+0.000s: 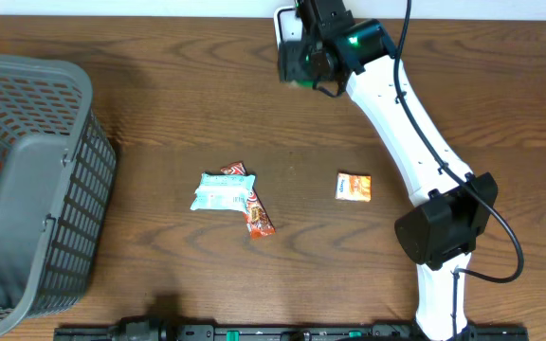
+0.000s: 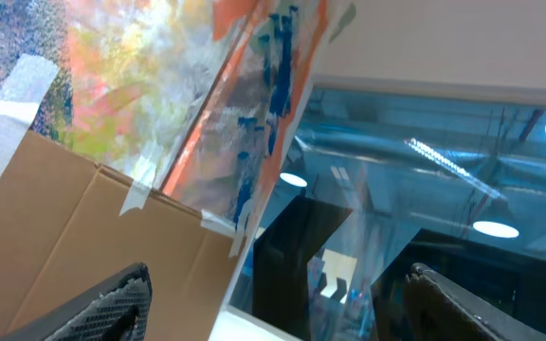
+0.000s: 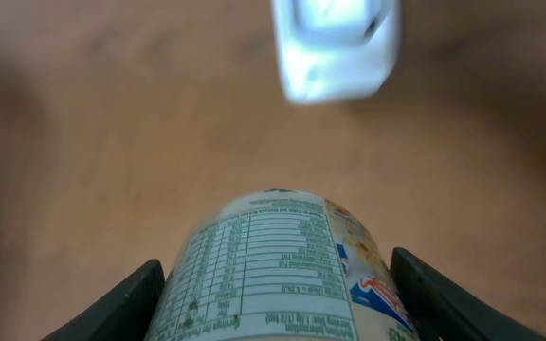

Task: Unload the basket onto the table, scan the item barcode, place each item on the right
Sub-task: 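Hold the bottle label in front of the white scanner, then carry the bottle to the right table edge and release it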

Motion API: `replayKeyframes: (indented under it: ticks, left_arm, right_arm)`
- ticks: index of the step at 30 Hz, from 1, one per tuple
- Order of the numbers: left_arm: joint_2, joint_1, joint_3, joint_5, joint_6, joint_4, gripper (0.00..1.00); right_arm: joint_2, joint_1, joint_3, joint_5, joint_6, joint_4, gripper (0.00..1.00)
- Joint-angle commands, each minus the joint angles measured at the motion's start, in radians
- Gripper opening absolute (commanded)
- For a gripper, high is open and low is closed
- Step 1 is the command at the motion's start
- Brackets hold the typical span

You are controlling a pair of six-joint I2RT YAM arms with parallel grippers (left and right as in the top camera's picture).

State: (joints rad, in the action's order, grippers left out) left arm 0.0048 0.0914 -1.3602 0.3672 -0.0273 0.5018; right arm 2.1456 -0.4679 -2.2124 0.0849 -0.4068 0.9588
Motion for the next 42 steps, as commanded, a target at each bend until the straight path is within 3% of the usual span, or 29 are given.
replayKeyframes:
  ticks: [1, 13, 23, 36, 42]
  left_arm:
    - [-0.001, 0.003, 0.001, -0.016, -0.005, 0.024, 0.85]
    - [-0.001, 0.003, 0.001, -0.016, -0.005, 0.283, 0.85]
    - [-0.001, 0.003, 0.001, -0.015, -0.002, 0.475, 0.85]
    - [-0.001, 0.003, 0.002, -0.015, 0.211, 0.650, 0.85]
    - [-0.001, 0.003, 0.001, -0.015, 0.211, 0.689, 0.85]
  right_arm:
    - [-0.006, -0.002, 0.039, 0.225, 0.047, -0.133, 0.38]
    - [0.061, 0.008, 0.340, 0.249, 0.264, -0.917, 0.42]
    - [0.259, 0.011, 0.360, 0.255, 0.398, -1.312, 0.43]
    - [0.281, 0.019, 0.359, 0.306, 0.417, -1.384, 0.45]
    - [0.142, 0.002, 0.359, 0.341, 0.457, -1.190, 0.46]
